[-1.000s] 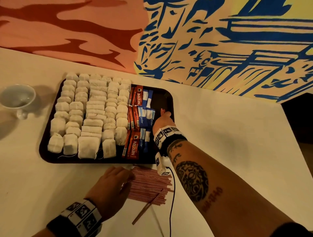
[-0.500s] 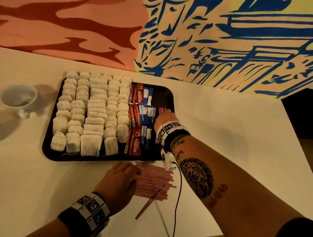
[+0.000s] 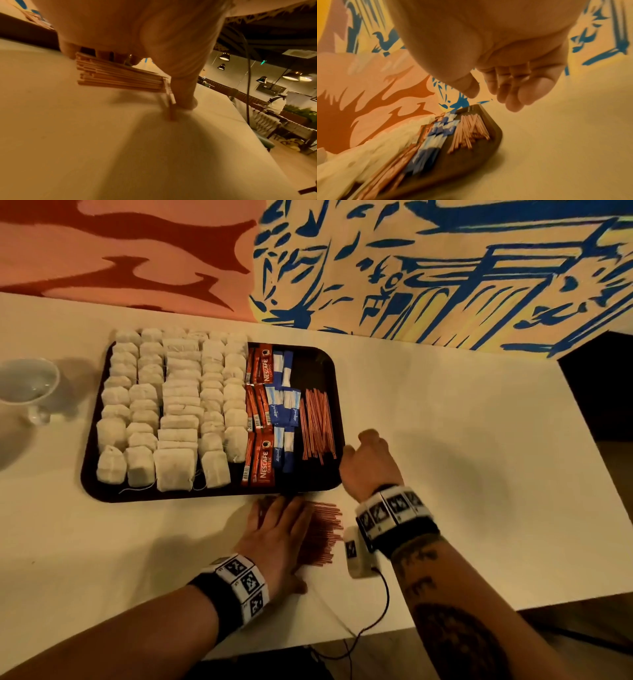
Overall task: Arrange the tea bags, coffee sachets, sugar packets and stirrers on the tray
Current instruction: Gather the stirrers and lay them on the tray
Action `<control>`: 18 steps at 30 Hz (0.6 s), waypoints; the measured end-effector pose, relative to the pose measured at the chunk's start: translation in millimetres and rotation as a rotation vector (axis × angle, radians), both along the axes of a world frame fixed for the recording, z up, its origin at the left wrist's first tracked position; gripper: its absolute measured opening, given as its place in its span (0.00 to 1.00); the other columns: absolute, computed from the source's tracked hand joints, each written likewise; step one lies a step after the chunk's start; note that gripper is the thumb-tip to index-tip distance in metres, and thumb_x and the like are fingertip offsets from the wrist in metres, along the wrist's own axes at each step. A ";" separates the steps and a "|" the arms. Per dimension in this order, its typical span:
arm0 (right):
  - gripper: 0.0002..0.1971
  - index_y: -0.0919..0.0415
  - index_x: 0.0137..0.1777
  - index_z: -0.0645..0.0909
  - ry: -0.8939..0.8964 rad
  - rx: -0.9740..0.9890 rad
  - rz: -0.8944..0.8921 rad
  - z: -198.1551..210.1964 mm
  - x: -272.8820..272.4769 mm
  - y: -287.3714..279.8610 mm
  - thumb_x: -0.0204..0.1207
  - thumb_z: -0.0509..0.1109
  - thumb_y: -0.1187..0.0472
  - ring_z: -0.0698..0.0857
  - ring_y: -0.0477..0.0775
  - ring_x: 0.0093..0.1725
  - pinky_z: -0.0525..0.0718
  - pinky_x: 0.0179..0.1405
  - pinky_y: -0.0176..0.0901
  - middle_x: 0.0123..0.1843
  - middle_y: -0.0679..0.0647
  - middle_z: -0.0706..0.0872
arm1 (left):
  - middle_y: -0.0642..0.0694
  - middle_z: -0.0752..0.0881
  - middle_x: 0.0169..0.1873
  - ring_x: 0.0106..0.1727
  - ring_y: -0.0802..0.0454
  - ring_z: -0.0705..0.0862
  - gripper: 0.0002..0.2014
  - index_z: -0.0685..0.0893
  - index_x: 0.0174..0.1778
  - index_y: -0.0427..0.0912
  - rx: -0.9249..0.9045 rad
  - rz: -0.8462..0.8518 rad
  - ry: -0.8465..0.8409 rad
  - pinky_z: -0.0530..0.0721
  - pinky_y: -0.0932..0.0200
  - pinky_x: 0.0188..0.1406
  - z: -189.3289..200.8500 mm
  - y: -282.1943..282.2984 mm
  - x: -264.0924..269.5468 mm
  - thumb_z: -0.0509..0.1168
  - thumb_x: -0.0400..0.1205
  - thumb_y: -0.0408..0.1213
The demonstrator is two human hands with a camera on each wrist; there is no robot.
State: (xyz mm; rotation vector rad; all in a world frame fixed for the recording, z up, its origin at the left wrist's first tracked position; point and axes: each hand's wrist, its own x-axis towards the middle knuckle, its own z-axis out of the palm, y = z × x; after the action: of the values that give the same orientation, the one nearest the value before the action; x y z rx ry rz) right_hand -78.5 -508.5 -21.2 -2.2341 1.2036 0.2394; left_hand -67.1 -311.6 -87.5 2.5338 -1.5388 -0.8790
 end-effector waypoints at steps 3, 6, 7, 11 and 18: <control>0.18 0.59 0.73 0.68 -0.024 0.008 -0.027 -24.8 -32.2 6.2 0.87 0.58 0.53 0.80 0.64 0.67 0.77 0.64 0.53 0.71 0.59 0.75 | 0.46 0.59 0.83 0.83 0.42 0.58 0.47 0.49 0.87 0.47 -0.066 0.002 -0.064 0.53 0.38 0.81 7.1 -4.8 0.1 0.69 0.77 0.51; 0.18 0.58 0.73 0.71 -0.059 0.049 -0.071 -48.5 -51.7 11.1 0.88 0.58 0.53 0.81 0.63 0.66 0.78 0.64 0.52 0.71 0.60 0.76 | 0.49 0.63 0.77 0.77 0.44 0.63 0.32 0.58 0.84 0.49 -0.075 0.014 -0.075 0.61 0.45 0.75 8.5 -10.1 3.3 0.61 0.84 0.42; 0.18 0.59 0.73 0.71 -0.073 0.058 -0.091 -53.9 -56.3 11.0 0.88 0.58 0.53 0.81 0.63 0.66 0.78 0.64 0.51 0.72 0.60 0.76 | 0.49 0.66 0.75 0.75 0.45 0.64 0.28 0.61 0.82 0.50 -0.071 0.008 -0.077 0.63 0.46 0.73 8.1 -11.2 4.5 0.59 0.85 0.42; 0.17 0.59 0.73 0.74 -0.137 0.078 -0.172 -64.3 -66.4 3.5 0.90 0.55 0.54 0.80 0.60 0.67 0.75 0.63 0.44 0.72 0.59 0.79 | 0.48 0.70 0.69 0.71 0.45 0.67 0.18 0.69 0.74 0.50 -0.035 -0.030 -0.067 0.67 0.48 0.69 9.1 -14.8 8.4 0.57 0.87 0.44; 0.15 0.52 0.64 0.79 -0.213 0.156 -0.226 -76.2 -71.5 -8.3 0.89 0.54 0.50 0.86 0.63 0.56 0.84 0.60 0.58 0.57 0.58 0.87 | 0.50 0.71 0.68 0.70 0.47 0.68 0.18 0.72 0.71 0.51 -0.035 -0.044 -0.028 0.69 0.49 0.69 12.9 -16.4 17.9 0.57 0.85 0.35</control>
State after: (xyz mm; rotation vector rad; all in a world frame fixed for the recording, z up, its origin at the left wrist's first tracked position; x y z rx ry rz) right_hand -150.0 -516.8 -97.3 -1.9175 1.2614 0.0055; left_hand -49.2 -328.0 -74.6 2.5083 -1.6092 -0.8176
